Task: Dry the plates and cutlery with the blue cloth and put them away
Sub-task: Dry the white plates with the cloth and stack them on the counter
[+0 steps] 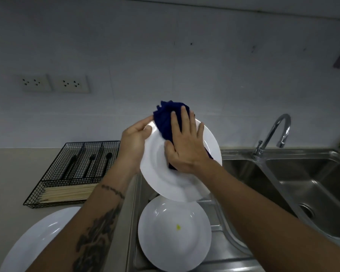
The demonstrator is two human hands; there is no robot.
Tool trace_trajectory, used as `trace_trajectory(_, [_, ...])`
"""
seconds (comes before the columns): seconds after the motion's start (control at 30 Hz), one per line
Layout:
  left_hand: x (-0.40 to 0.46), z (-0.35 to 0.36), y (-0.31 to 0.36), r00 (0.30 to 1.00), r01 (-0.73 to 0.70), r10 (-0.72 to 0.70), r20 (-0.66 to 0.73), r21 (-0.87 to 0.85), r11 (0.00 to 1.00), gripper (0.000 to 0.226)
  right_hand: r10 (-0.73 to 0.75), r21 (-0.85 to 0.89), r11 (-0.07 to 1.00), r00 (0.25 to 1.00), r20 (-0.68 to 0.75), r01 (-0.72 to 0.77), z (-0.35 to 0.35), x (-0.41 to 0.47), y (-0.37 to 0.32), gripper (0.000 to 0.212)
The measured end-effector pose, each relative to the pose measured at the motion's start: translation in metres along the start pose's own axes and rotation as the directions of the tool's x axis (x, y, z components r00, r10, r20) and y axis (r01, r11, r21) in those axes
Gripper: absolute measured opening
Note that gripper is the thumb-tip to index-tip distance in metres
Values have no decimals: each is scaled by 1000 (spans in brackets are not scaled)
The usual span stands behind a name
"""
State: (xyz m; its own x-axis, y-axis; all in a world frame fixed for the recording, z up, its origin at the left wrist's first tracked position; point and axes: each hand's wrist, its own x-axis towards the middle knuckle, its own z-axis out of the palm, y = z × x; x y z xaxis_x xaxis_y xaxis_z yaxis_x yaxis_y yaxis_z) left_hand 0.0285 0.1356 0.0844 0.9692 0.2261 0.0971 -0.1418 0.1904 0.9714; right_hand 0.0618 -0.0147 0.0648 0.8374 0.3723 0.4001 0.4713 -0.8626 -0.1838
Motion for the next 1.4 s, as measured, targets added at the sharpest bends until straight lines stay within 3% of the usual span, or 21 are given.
trace_trajectory(0.1, [5,-14,18,998,-45,44,-43,-38,998,34,-18,-65,998,1000,-11,17,-21,9,10,76])
trace_trajectory(0.17, [6,-25,22,995,-64,57,-84,-84,994,34,45,-107,993,998,-48,-50,-31,10,20,73])
trace_trajectory(0.3, [-3,-39,14,988,-72,57,-142,-101,992,35,181,49,983,983,-41,-179,-37,3,27,71])
trace_trajectory(0.4, [-6,-41,12,993,-58,46,-109,-109,992,33,224,86,972,973,-63,-218,-37,-2,28,66])
trace_trajectory(0.53, [-5,-23,19,997,-32,34,68,-23,999,34,48,-40,998,988,-148,-55,-45,17,15,64])
trace_trajectory(0.63, [-7,-19,24,993,-53,55,104,-28,998,35,-81,-86,994,986,-145,69,-56,29,5,62])
trace_trajectory(0.7, [-8,-27,24,994,-88,91,53,-51,995,34,-52,-10,999,991,-127,51,-57,27,11,60])
trace_trajectory(0.77, [-8,-39,18,992,-115,106,-74,-130,985,34,96,227,972,989,-115,-68,-54,17,23,54])
trace_trajectory(0.83, [-12,-47,8,983,-124,90,-158,-220,968,35,256,500,840,967,-24,-210,-45,4,31,49])
trace_trajectory(0.9, [-17,-49,-3,987,-109,77,-142,-229,967,38,315,593,753,948,54,-284,-36,-6,37,47])
trace_trajectory(1.03, [-12,-52,3,990,-133,135,40,-42,990,45,289,626,731,954,74,-270,-47,-4,43,42])
trace_trajectory(1.13, [-2,-49,20,970,-212,186,155,168,963,46,192,609,759,973,128,-230,-69,7,42,39])
trace_trajectory(1.23, [0,-41,23,960,-232,192,201,198,952,46,140,519,833,981,133,-189,-87,12,35,43])
trace_trajectory(1.4, [-12,-14,4,968,-177,142,208,156,972,44,11,100,995,997,75,-19,-68,7,12,63])
